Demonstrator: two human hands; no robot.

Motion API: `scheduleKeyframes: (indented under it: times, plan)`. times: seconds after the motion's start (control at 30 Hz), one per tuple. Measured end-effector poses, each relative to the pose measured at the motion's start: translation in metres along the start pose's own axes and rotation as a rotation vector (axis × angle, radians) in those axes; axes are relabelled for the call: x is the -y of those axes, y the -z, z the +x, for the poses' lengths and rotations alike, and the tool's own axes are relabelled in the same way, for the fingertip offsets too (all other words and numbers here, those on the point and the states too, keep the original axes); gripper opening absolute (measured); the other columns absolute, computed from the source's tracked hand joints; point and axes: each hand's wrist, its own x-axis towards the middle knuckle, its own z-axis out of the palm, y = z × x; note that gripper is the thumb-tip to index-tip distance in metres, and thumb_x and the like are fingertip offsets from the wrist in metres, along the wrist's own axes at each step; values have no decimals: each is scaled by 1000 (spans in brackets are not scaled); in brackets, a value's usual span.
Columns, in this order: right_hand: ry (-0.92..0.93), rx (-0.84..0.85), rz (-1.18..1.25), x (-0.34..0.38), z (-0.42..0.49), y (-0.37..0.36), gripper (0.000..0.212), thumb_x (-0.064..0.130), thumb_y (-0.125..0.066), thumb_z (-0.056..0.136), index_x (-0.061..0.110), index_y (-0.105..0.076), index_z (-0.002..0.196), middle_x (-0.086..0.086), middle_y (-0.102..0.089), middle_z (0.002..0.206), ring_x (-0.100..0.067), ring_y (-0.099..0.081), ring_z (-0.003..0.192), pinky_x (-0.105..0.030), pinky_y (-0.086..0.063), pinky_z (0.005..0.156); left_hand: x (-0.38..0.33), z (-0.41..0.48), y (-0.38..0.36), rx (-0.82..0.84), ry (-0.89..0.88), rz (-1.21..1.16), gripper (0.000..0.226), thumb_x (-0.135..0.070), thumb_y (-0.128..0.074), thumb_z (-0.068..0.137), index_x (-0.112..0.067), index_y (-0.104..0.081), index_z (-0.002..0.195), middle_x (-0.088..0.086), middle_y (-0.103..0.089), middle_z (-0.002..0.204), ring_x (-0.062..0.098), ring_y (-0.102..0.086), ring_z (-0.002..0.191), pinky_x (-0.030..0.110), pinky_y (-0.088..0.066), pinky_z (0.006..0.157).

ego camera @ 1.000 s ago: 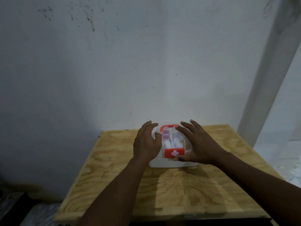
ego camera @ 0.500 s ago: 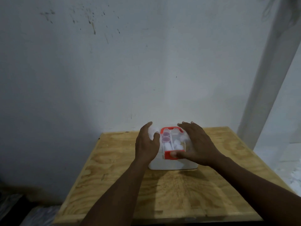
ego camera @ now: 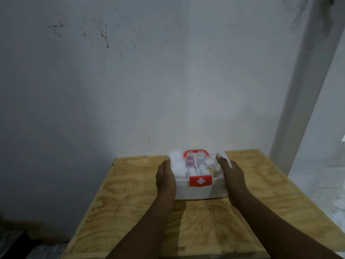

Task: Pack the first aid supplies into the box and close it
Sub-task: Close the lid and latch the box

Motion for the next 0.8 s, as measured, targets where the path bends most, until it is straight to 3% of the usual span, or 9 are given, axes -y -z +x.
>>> scheduleKeyframes:
  times: [0.3, 0.4, 0.5, 0.57, 0.63, 0.7, 0.8]
  plan:
    - [83, -36, -16, 16, 13, 42, 45, 56, -56, 89, 24, -65, 119, -2, -69, 113, -21, -64, 98, -35, -50, 76, 0, -12, -35, 100, -55, 43, 41, -58, -38, 100, -27, -60, 115, 7, -70, 107, 29, -69, 95, 51, -59, 89]
    - [76, -17, -39, 9, 12, 48, 52, 60, -56, 86, 21, -65, 120, -4, -69, 117, -23, -65, 102, -41, -53, 87, 11, -12, -37, 88, -53, 93, 46, -57, -36, 100, -23, -58, 122, 8, -68, 115, 29, -67, 100, 52, -57, 93]
    - [63, -36, -144, 2, 11, 47, 77, 71, -48, 80, 20, -50, 138, -10, -57, 139, -30, -56, 122, -51, -47, 103, 16, -14, -37, 93, -128, 235, 57, -64, -28, 99, -27, -48, 138, 9, -60, 137, 31, -61, 117, 52, -51, 102]
    - [218, -195, -370, 1, 9, 48, 86, 73, -43, 84, 20, -30, 150, -10, -34, 158, -32, -35, 143, -53, -32, 115, 15, -16, -31, 7, -365, 450, 70, -69, -20, 95, -31, -30, 153, 5, -36, 161, 28, -38, 145, 50, -33, 118]
    - [582, -324, -625, 3, 8, 54, 78, 60, -40, 92, 17, -20, 154, -9, -19, 164, -27, -15, 152, -50, -14, 122, 8, -18, -22, -105, -767, 667, 72, -65, -17, 96, -28, -24, 158, 1, -18, 169, 20, -13, 155, 45, -13, 125]
    - [855, -279, -815, 7, 8, 57, 76, 49, -40, 92, 12, -18, 155, -11, -12, 165, -27, -8, 153, -51, -4, 123, 0, -17, -17, -100, -1070, 826, 69, -57, -22, 99, -23, -24, 159, 5, -12, 170, 21, -5, 157, 44, -4, 126]
    - [987, -193, -951, 4, 7, 55, 76, 50, -34, 93, 10, -16, 156, -13, -10, 165, -31, -8, 153, -59, -5, 121, -5, -14, -17, -6, -1292, 1057, 69, -53, -25, 100, -19, -21, 160, 12, -7, 169, 28, -1, 157, 53, -4, 125]
